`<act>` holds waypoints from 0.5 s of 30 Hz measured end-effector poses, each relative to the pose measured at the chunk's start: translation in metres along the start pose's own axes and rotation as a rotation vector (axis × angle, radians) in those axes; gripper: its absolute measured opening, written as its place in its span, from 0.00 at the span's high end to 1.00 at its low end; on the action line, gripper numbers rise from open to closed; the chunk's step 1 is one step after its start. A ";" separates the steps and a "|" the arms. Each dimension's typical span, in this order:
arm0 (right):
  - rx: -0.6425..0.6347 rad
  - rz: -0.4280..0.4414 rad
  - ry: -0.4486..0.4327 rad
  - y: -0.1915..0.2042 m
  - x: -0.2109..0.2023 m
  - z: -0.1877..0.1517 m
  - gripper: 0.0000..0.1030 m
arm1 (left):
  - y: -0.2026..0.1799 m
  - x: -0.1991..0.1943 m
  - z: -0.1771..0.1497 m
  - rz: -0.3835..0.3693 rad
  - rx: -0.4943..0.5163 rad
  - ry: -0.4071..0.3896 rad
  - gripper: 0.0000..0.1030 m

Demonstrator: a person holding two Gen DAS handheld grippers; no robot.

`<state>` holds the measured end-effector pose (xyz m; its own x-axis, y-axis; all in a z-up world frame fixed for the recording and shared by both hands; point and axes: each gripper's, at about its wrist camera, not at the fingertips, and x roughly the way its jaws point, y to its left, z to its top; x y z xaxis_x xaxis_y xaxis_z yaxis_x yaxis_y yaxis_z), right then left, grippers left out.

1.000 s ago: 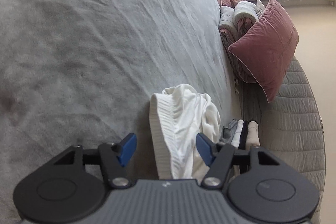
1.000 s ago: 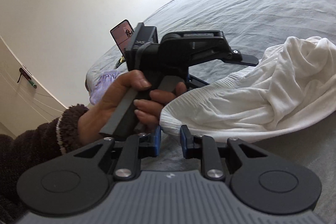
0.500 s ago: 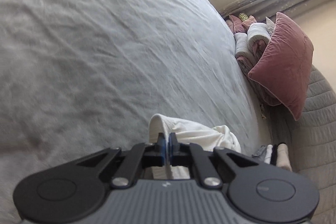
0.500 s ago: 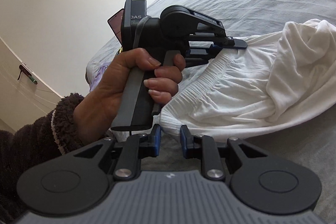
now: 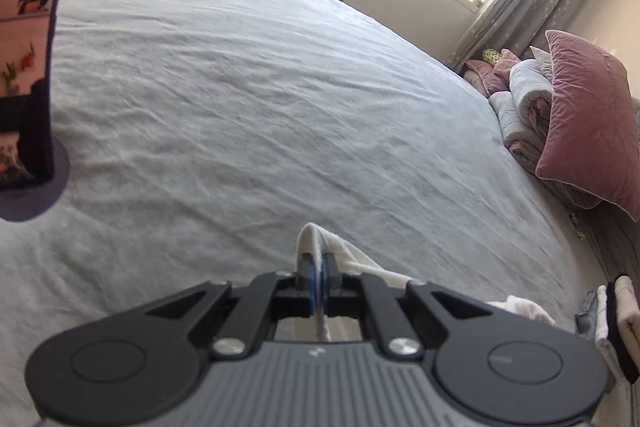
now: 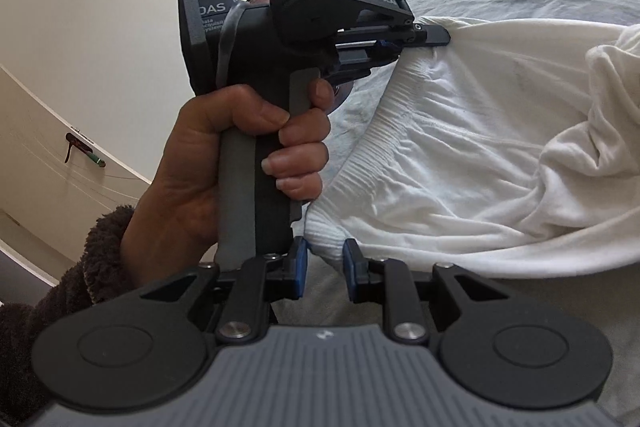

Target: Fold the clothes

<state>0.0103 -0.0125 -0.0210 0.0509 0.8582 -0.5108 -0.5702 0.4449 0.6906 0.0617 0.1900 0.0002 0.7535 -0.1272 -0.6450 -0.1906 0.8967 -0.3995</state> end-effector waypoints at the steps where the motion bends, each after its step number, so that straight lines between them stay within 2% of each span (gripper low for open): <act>1: -0.003 0.002 0.008 0.001 0.007 0.001 0.77 | 0.005 -0.001 0.001 0.019 0.015 -0.008 0.97; 5: -0.002 -0.018 0.018 -0.003 0.024 -0.002 0.74 | 0.022 0.000 0.005 0.074 0.057 -0.022 0.97; 9: 0.021 -0.066 0.013 -0.013 0.021 -0.004 0.73 | 0.030 0.003 0.007 0.138 0.090 -0.057 0.97; 10: 0.028 -0.076 0.006 -0.015 0.019 -0.003 0.64 | 0.031 0.004 0.008 0.151 0.100 -0.069 0.97; 11: 0.034 -0.085 -0.007 -0.017 0.015 -0.003 0.52 | 0.031 0.004 0.009 0.161 0.107 -0.079 0.97; 13: 0.039 -0.098 -0.035 -0.019 0.005 -0.005 0.47 | 0.030 0.005 0.010 0.160 0.105 -0.071 0.97; 15: 0.040 -0.115 -0.063 -0.021 -0.007 -0.007 0.47 | 0.029 0.005 0.010 0.150 0.095 -0.051 0.96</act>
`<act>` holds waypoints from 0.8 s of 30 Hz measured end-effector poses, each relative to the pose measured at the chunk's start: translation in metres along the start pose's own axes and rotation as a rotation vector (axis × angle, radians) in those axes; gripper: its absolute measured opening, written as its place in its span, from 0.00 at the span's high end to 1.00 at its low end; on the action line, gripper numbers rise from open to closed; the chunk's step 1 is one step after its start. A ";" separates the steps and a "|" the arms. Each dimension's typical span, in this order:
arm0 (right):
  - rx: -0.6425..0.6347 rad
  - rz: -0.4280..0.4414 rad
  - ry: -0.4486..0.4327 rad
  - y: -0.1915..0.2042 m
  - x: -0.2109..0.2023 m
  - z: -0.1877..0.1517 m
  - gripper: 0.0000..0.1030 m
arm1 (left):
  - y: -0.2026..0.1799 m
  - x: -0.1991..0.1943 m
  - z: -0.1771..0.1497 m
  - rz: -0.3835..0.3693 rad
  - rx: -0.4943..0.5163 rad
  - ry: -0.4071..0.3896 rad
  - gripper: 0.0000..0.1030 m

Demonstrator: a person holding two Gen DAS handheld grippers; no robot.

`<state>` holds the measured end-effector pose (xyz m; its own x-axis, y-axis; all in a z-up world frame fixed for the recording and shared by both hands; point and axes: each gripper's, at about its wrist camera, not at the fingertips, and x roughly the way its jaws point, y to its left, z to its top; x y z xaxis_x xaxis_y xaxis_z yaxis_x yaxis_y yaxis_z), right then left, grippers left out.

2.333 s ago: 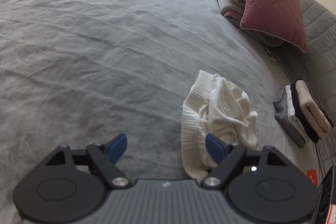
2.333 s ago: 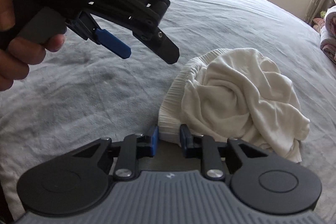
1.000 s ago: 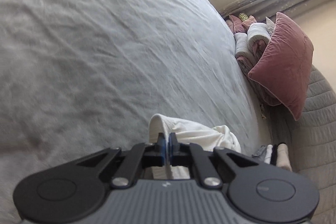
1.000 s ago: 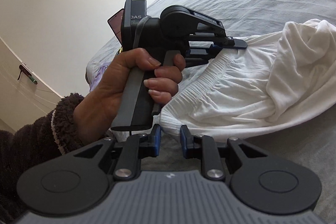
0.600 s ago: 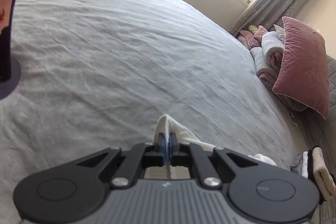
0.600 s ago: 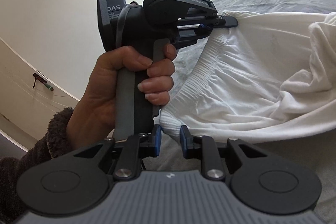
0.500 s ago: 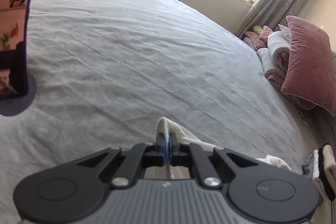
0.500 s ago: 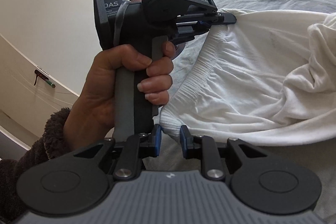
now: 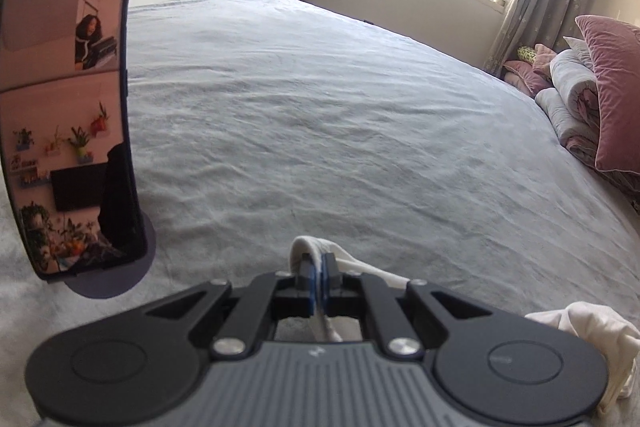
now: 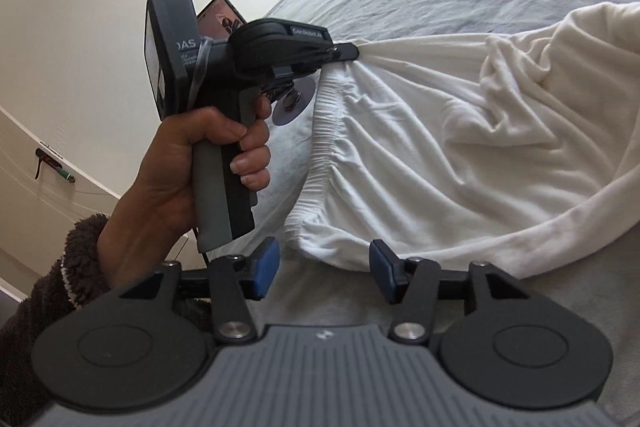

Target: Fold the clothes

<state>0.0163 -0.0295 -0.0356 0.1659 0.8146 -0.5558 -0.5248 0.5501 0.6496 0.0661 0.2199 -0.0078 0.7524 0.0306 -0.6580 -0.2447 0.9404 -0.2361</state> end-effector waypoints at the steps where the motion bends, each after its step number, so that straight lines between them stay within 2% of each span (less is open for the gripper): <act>1: 0.000 -0.014 -0.018 0.001 -0.010 -0.002 0.46 | -0.001 0.000 0.000 -0.005 -0.004 0.010 0.95; 2: 0.000 -0.030 -0.036 0.003 -0.023 -0.007 0.45 | -0.001 0.000 0.000 -0.011 -0.008 0.020 0.90; 3: 0.001 -0.048 -0.056 0.003 -0.033 -0.008 0.44 | -0.002 -0.002 0.000 -0.021 -0.009 0.031 0.76; 4: 0.004 -0.068 -0.075 0.001 -0.042 -0.010 0.44 | -0.005 -0.006 -0.002 -0.038 -0.005 0.041 0.67; 5: 0.012 -0.092 -0.092 -0.002 -0.050 -0.010 0.43 | -0.006 -0.012 -0.004 -0.054 0.001 0.050 0.52; 6: 0.021 -0.118 -0.106 -0.005 -0.058 -0.010 0.43 | -0.008 -0.019 -0.006 -0.070 0.011 0.062 0.47; 9: 0.055 -0.201 -0.145 -0.015 -0.079 -0.010 0.43 | -0.006 -0.037 -0.017 -0.101 0.034 0.116 0.42; 12: 0.101 -0.280 -0.175 -0.029 -0.093 -0.010 0.43 | 0.006 -0.050 -0.031 -0.128 -0.003 0.210 0.40; 17: 0.189 -0.341 -0.195 -0.049 -0.103 -0.012 0.44 | 0.038 -0.068 -0.050 -0.269 -0.146 0.338 0.36; 20: 0.214 -0.358 -0.192 -0.054 -0.106 -0.016 0.44 | 0.058 -0.075 -0.063 -0.328 -0.252 0.403 0.35; 24: 0.221 -0.373 -0.187 -0.054 -0.106 -0.019 0.45 | 0.075 -0.071 -0.081 -0.406 -0.407 0.533 0.36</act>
<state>0.0109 -0.1492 -0.0216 0.4677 0.5621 -0.6821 -0.2138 0.8208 0.5298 -0.0555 0.2611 -0.0366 0.4610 -0.5528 -0.6942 -0.2956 0.6420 -0.7074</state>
